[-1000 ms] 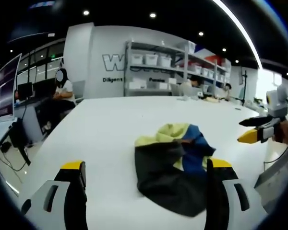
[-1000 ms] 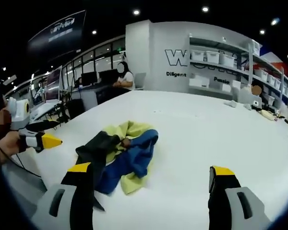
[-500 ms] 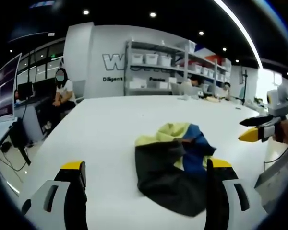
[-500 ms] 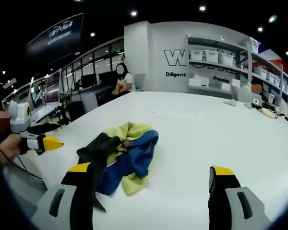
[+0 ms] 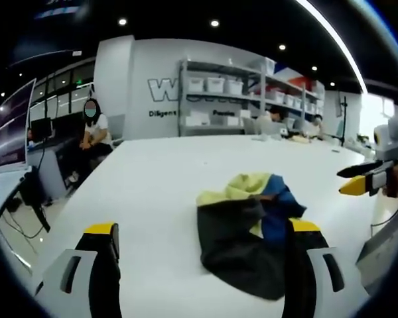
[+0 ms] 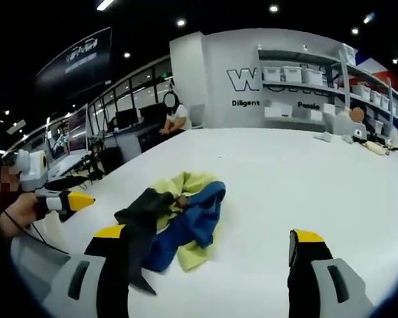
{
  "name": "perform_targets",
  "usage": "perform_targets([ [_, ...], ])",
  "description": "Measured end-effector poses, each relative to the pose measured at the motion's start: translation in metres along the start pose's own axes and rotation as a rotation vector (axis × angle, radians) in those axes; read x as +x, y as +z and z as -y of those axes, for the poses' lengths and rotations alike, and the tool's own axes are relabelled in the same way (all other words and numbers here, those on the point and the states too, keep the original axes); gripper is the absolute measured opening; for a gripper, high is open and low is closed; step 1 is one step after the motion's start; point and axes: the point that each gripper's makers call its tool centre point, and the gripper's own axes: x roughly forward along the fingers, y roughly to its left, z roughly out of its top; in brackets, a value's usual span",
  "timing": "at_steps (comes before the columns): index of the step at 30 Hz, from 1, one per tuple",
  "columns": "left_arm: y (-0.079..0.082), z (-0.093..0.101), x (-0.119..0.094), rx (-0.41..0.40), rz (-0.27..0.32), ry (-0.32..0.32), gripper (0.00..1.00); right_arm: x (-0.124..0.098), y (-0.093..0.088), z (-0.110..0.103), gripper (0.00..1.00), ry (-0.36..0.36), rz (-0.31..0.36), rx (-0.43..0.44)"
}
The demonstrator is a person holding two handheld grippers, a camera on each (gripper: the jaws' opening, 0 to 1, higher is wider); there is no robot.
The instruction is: Fold the garment on the visible template until the final outline fits inside the template.
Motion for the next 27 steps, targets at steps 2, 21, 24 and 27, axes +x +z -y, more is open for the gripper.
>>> perform_targets([
  [2,-0.001,0.001,0.000,0.010,-0.008,-0.006,0.98,0.001,0.000,-0.002,0.99,0.009,-0.013,-0.044],
  [21,0.005,0.029,0.028,0.184,-0.090,-0.146,0.84,0.029,0.033,-0.016,0.87,0.134,0.028,-0.191],
  [24,0.002,0.033,0.035,0.185,-0.102,-0.165,0.82,0.037,0.038,-0.025,0.85,0.171,0.038,-0.191],
  [27,-0.003,0.036,0.041,0.201,-0.128,-0.179,0.80,0.045,0.036,-0.027,0.80,0.177,0.016,-0.235],
])
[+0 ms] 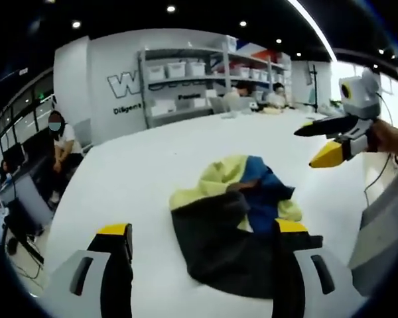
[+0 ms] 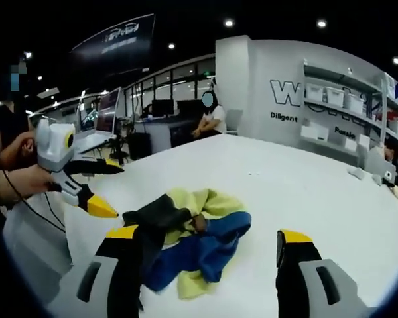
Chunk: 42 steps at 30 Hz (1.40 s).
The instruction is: Fold the garment on the visible template until the final outline fits inside the template.
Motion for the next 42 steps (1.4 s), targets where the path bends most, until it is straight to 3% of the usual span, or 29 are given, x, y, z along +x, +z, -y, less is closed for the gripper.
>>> perform_targets([
  [8,-0.008,0.010,0.022,0.037,-0.055,-0.048,0.74,0.028,-0.004,-0.002,0.71,0.012,-0.034,-0.161],
  [12,-0.011,0.015,0.031,0.050,-0.067,-0.062,0.68,0.041,-0.013,-0.004,0.70,0.045,-0.065,-0.162],
  [14,-0.016,0.020,0.037,0.052,-0.094,-0.081,0.61,0.046,-0.018,-0.004,0.67,0.053,-0.091,-0.179],
  [17,-0.020,0.024,0.043,0.061,-0.106,-0.087,0.56,0.056,-0.020,-0.002,0.61,0.044,-0.106,-0.248],
  [23,-0.023,0.028,0.052,0.060,-0.112,-0.100,0.46,0.069,-0.028,-0.004,0.55,0.066,-0.141,-0.302],
  [27,-0.029,0.034,0.060,0.065,-0.135,-0.131,0.43,0.076,-0.033,-0.001,0.47,0.061,-0.158,-0.334],
  [29,-0.030,0.036,0.063,0.069,-0.139,-0.128,0.43,0.079,-0.036,0.001,0.44,0.053,-0.174,-0.351],
  [33,-0.033,0.039,0.070,0.084,-0.152,-0.133,0.37,0.085,-0.040,0.007,0.38,0.022,-0.207,-0.473],
  [37,-0.032,0.035,0.078,0.136,-0.147,-0.090,0.33,0.089,-0.040,0.007,0.32,0.020,-0.209,-0.523],
  [42,-0.038,0.035,0.083,0.093,-0.183,-0.092,0.26,0.093,-0.043,0.007,0.27,0.017,-0.222,-0.564],
])
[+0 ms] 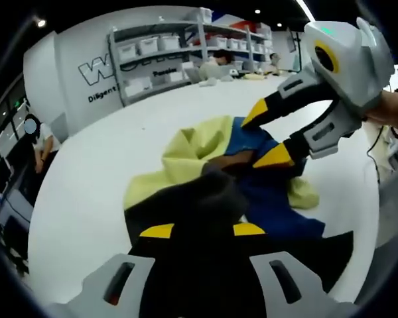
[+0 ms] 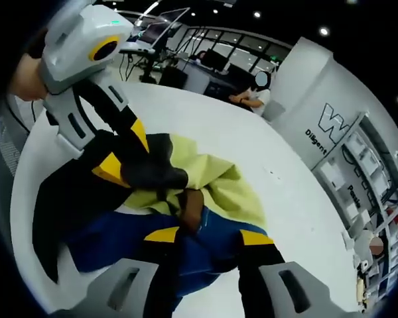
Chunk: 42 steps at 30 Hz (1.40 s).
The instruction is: Fold the garment on the visible template until the final outline fits inside the template.
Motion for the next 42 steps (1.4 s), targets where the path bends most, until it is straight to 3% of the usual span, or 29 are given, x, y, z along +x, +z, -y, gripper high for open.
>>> perform_targets([
  [5,-0.004,0.001,0.003,-0.027,-0.021,-0.019,0.13,0.002,0.001,-0.002,0.18,0.004,0.003,-0.007],
  [10,-0.003,0.001,0.002,-0.037,-0.011,-0.030,0.00,0.003,0.006,-0.003,0.03,0.005,0.012,0.005],
  [13,-0.001,-0.001,-0.001,-0.038,0.003,-0.027,0.00,0.001,0.008,-0.001,0.00,-0.001,0.014,0.022],
  [20,0.010,-0.013,-0.013,-0.061,0.037,-0.007,0.00,-0.010,0.022,0.011,0.00,-0.009,0.076,0.166],
  [26,0.026,-0.029,-0.028,-0.077,0.059,0.017,0.00,-0.020,0.028,0.020,0.00,-0.023,0.095,0.197],
  [30,0.029,-0.044,-0.037,-0.057,0.024,0.053,0.00,-0.031,0.040,0.031,0.00,-0.038,0.141,0.204],
  [34,0.041,-0.058,-0.047,-0.092,0.032,0.042,0.00,-0.042,0.048,0.048,0.00,-0.071,0.166,0.233],
  [42,0.066,-0.091,-0.057,-0.078,0.041,0.022,0.00,-0.055,0.068,0.082,0.00,-0.109,0.238,0.287],
])
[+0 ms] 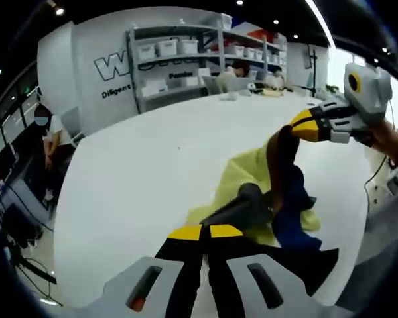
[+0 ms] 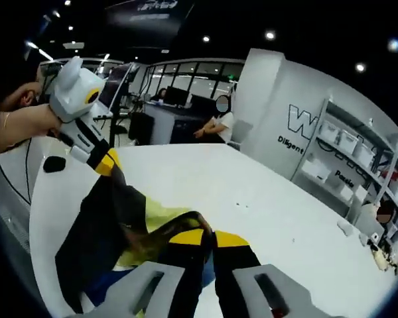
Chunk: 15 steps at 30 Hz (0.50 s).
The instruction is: Fold the garment on the visible template until the final outline fits inside the template.
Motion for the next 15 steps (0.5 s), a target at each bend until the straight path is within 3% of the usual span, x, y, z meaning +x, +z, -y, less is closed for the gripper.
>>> perform_targets([
  [7,0.019,-0.017,0.011,-0.088,0.012,-0.059,0.00,0.014,0.022,0.026,0.00,-0.018,0.040,0.040],
  [15,0.016,-0.038,0.040,-0.139,-0.060,-0.105,0.00,0.046,0.020,0.052,0.00,-0.025,0.022,0.117],
])
